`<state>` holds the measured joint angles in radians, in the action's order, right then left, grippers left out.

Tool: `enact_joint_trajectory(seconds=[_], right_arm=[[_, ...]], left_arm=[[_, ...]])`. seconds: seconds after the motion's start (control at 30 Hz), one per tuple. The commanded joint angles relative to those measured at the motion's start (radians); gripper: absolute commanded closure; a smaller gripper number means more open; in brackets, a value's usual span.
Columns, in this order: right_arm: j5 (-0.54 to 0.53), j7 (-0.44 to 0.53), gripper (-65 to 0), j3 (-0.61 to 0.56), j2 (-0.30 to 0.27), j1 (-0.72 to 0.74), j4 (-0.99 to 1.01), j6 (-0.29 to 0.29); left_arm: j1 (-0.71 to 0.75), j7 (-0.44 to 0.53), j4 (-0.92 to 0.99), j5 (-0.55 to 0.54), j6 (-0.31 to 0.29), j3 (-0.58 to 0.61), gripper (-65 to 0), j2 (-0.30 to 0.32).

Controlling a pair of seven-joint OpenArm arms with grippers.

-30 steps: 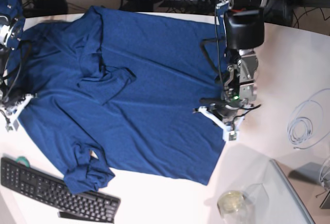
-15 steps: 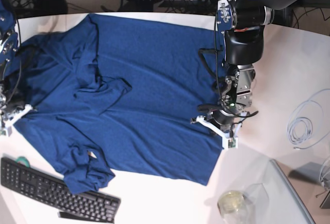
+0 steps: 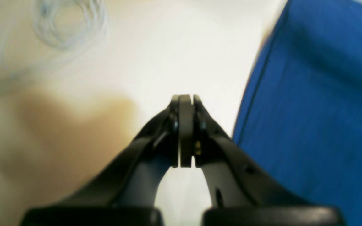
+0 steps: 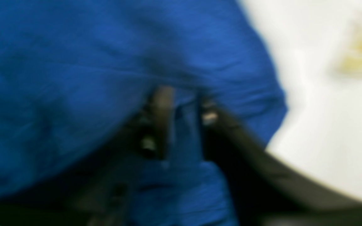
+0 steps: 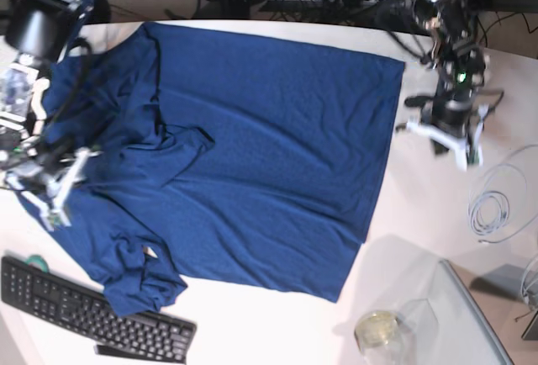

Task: Layout the t-shirt on the table in an organized manner, then fold the t-shirt properly
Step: 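Release the shirt with both grippers and lift them away, then move the right gripper over the shirt center and pinch a fold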

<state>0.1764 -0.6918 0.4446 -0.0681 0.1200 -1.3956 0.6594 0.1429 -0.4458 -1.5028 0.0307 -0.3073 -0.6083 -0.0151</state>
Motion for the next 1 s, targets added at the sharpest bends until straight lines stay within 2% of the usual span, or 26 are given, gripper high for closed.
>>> enact_joint_trajectory(seconds=[0.0, 0.07, 0.1, 0.23, 0.43, 0.87, 0.9, 0.97], right_arm=[[-0.010, -0.001, -31.7, -0.002, 0.006, 0.013, -0.054, -0.007], [-0.011, -0.012, -42.6, -0.002, 0.054, -0.012, -0.089, -0.008], [-0.013, -0.004, -45.3, -0.002, 0.070, -0.019, -0.092, -0.010], [-0.008, -0.004, -42.8, -0.005, 0.104, -0.018, -0.061, -0.011], [-0.008, -0.062, -42.3, -0.008, 0.107, -0.010, -0.040, -0.011], [-0.013, -0.062, -41.4, -0.010, 0.109, -0.001, 0.062, -0.011], [-0.013, -0.062, -38.7, -0.010, 0.109, -0.001, 0.062, -0.011], [-0.013, -0.064, -24.8, -0.010, 0.109, 0.004, 0.062, -0.011]], left_arm=[[0.014, 0.032, -0.031, -0.012, -0.040, -0.038, 0.0, 0.008], [0.073, 0.049, -0.034, -0.012, -0.126, -0.109, 0.0, 0.005], [0.097, 0.072, -0.032, -0.012, -0.161, -0.141, 0.0, 0.005], [0.177, 0.147, -0.025, -0.012, -0.240, -0.235, 0.0, 0.010], [0.192, 0.150, -0.022, -0.012, -0.246, -0.322, 0.0, 0.007], [0.200, 0.146, -0.022, -0.012, -0.246, -0.321, 0.0, 0.005], [0.202, 0.146, -0.022, -0.012, -0.246, -0.322, 0.0, 0.005], [0.205, 0.146, -0.022, -0.012, -0.246, -0.322, 0.0, 0.005]])
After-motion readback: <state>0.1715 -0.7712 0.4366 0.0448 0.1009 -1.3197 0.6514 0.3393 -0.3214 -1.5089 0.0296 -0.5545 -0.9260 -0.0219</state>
